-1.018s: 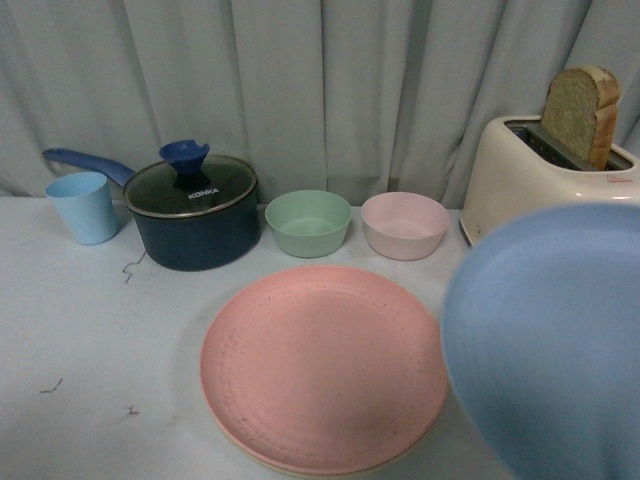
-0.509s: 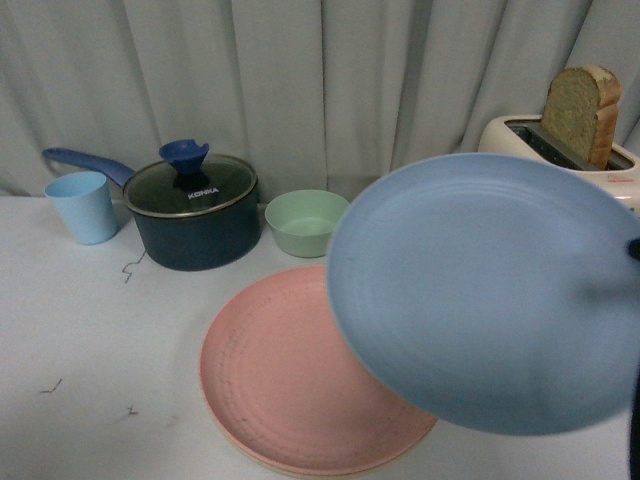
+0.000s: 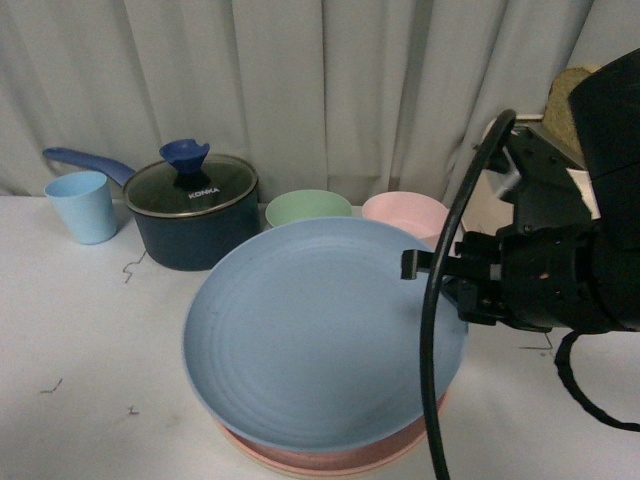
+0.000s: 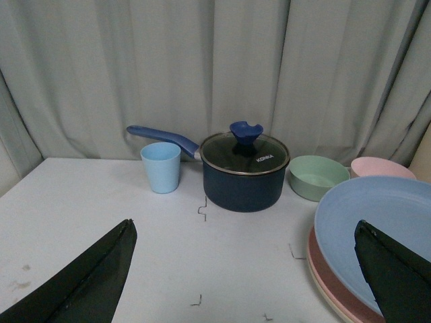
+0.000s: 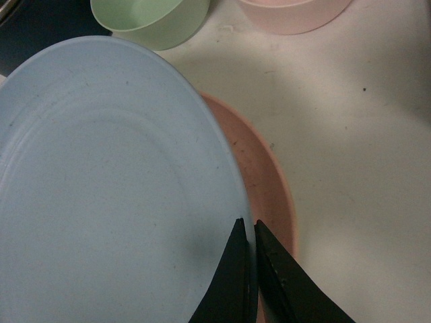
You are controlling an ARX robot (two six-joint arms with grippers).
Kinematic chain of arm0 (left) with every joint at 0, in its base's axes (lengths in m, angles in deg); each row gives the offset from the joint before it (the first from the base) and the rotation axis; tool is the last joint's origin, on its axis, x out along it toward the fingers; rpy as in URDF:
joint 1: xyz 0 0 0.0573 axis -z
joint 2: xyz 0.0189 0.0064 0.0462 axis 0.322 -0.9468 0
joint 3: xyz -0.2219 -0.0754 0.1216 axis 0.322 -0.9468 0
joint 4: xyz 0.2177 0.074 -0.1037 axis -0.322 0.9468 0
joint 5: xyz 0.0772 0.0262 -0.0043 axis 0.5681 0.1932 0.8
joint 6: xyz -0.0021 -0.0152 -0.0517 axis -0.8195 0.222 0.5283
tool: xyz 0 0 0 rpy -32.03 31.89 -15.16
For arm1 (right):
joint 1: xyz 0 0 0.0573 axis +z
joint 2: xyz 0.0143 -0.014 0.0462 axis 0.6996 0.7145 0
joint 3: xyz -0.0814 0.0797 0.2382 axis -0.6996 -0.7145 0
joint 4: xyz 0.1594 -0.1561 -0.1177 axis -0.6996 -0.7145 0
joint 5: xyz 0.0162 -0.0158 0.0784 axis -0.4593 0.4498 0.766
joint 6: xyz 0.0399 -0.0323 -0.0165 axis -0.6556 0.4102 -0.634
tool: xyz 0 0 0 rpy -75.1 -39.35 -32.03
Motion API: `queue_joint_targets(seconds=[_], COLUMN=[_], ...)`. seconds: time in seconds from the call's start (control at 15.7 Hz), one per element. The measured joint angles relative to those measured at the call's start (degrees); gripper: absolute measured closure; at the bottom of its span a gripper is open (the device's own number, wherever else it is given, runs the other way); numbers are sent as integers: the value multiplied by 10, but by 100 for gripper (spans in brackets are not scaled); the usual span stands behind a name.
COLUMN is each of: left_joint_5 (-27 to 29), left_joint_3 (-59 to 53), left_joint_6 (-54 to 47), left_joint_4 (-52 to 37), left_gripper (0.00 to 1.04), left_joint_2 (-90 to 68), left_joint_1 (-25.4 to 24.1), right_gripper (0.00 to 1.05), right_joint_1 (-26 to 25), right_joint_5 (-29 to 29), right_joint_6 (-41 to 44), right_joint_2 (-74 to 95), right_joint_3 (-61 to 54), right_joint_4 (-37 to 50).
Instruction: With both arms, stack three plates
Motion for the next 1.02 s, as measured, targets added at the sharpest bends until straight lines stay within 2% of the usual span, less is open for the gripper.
queue_joint_targets(seconds=[0.25,0.83,0.89,1.02], left_joint_5=[0,0,0,0], left_joint_3=[0,0,0,0], left_joint_6=[0,0,0,0], left_joint_4=[0,0,0,0], left_gripper=[7,7,7,7], left_joint_2=[0,0,0,0], left_joint_1=[0,0,0,0], right_gripper=[102,102,98,76], right_joint_1=[8,7,6,0], right_joint_5=[-17,-15,-16,-14], right_joint_6=[-23,-37,-37,-35], right_joint_2=[40,66,66,64], right_joint_3=[34,17,15,11], right_joint_4=[-7,-27,-31,-25])
